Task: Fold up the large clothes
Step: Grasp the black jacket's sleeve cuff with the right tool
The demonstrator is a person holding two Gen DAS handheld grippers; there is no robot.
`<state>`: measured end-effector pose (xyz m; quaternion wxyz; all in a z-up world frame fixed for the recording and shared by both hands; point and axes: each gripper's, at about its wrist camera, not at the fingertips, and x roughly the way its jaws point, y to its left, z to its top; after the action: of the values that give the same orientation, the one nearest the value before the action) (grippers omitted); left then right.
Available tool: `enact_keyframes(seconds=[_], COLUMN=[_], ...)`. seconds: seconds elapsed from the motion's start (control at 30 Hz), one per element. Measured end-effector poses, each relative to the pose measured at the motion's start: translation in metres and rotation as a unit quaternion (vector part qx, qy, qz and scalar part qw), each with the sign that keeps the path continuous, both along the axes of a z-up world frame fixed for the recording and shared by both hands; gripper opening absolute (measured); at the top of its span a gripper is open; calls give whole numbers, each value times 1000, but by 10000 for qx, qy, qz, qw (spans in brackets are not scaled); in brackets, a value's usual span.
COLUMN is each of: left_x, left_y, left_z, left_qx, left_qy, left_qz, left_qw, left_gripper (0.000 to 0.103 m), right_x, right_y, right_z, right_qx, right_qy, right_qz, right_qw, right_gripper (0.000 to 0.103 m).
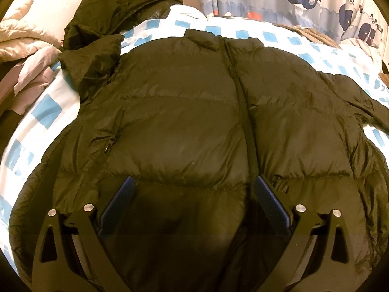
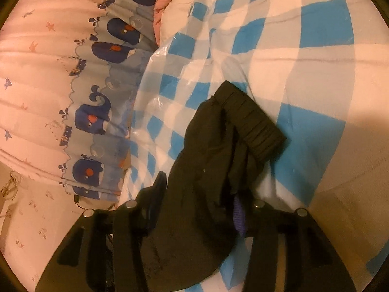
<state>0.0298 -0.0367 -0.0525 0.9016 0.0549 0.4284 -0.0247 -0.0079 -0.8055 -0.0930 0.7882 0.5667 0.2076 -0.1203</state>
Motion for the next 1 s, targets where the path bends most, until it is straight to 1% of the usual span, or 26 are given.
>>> enact_keyframes(seconds=[0.03,0.07,0.13,0.3,0.4,0.47,0.57,0.7,0.73,0.77,0.8,0.83,0.87,0.93,1.0], left_x=[0,0,1,0,1,1,-1,-2,-2,-2,0,2,4,7,7], left_y=[0,-1,-1,0,4,9,18,34,40,45,50,56,64,78,89], left_z=[0,-1,-1,1,5,10,22,39,42,43,43,42,43,46,50], left_qx=[8,14,18,-16,-92,-232,-414,-632,-640,-601,-519,-519,-680,-996,-1114], left_qy=[7,16,27,8,-17,7,-43,-212,-325,-384,-387,-347,-279,-225,-296], left_qz=[-3,-3,-8,13,70,124,229,389,474,543,678,775,842,958,1089], left_qw=[10000,10000,10000,10000,9999,9997,9989,9970,9963,9960,9956,9950,9937,9902,9873], left_gripper=[95,95,95,95,95,95,95,95,95,95,95,95,95,95,95], right_x=[3,5,4,1,3,6,16,45,56,62,73,82,95,114,133], right_y=[1,3,6,25,33,41,62,115,133,144,166,185,211,253,295], right_z=[3,5,11,56,78,91,116,165,178,186,199,210,223,240,253], right_qx=[-141,-233,-405,-745,-808,-794,-865,-1070,-1142,-1187,-1254,-1316,-1414,-1542,-1681], right_qy=[100,146,102,-487,-580,-661,-794,-1038,-1105,-1143,-1216,-1272,-1331,-1414,-1451], right_qz=[61,127,176,130,67,27,115,363,462,523,654,776,936,1185,1416], right_qw=[9998,9995,9990,9960,9950,9946,9930,9882,9862,9849,9824,9800,9765,9707,9647], right_gripper=[10,8,5,4,4,4,4,4,4,4,4,4,4,5,5])
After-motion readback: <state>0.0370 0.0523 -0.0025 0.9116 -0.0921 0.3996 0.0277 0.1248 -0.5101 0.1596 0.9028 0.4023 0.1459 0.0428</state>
